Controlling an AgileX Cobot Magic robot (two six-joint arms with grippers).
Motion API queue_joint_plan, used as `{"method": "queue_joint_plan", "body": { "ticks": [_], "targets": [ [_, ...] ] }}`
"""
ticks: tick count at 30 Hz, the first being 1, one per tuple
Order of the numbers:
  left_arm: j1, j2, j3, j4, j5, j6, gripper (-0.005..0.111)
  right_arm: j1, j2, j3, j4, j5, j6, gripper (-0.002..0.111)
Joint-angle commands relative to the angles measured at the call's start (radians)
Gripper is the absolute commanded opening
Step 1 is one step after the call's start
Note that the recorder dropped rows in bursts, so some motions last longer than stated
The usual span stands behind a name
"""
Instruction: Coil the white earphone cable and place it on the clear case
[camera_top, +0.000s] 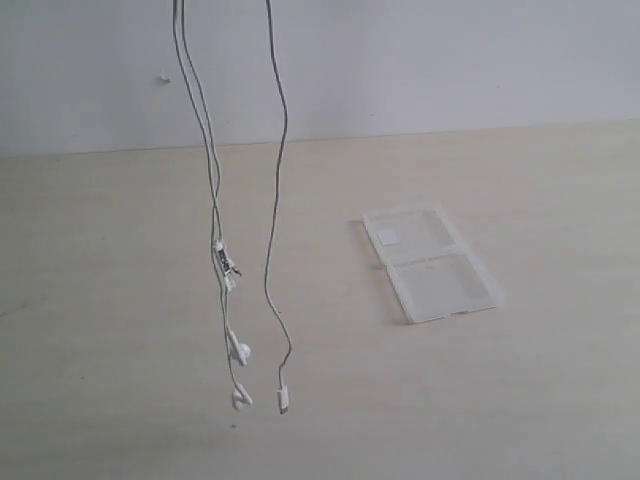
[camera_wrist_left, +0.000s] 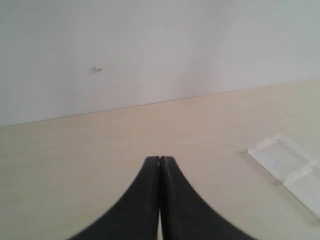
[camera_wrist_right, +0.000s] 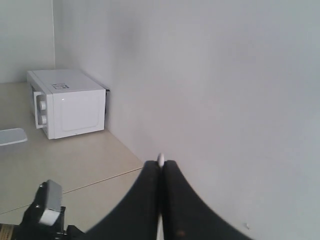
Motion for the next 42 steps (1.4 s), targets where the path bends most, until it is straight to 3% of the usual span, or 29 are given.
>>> {"method": "queue_joint_plan", "body": {
  "ticks": [1,7,13,19,28,31,37,39,42],
  "targets": [
    [-0.014,0.1,-0.053,0.001,-0.041,0.033,0.0,0.002,-0.005,-0.007,0.0,-0.014,0.004,0.0],
    [-0.016,0.133,-0.07,0.002,-0.11,0.035,0.0,0.002,-0.005,-0.007,0.0,-0.014,0.004,0.0],
    [-0.016,0.127,-0.07,0.0,-0.048,0.021,0.0,0.002,-0.005,-0.007,-0.001,-0.014,0.004,0.0],
    [-0.018,0.121,-0.07,0.0,-0.072,0.021,0.0,0.002,-0.005,-0.007,0.001,-0.014,0.004,0.0],
    [-0.121,0.124,-0.07,0.006,-0.102,0.178,0.0,0.002,-0.005,-0.007,0.001,-0.014,0.004,0.0],
    [-0.121,0.122,-0.07,-0.016,-0.108,0.165,0.012,0.002,-0.005,-0.007,0.001,-0.011,0.006,0.0],
    [-0.121,0.108,-0.07,-0.076,-0.048,0.139,0.06,0.002,-0.005,-0.007,0.003,0.001,0.006,0.0],
    [-0.121,0.086,-0.07,-0.076,0.014,0.179,0.061,0.002,-0.005,-0.007,0.003,0.001,0.006,0.0],
    [-0.121,0.068,-0.07,-0.076,0.028,0.215,0.052,0.002,-0.005,-0.007,0.003,0.001,0.006,0.0]
  ]
}}
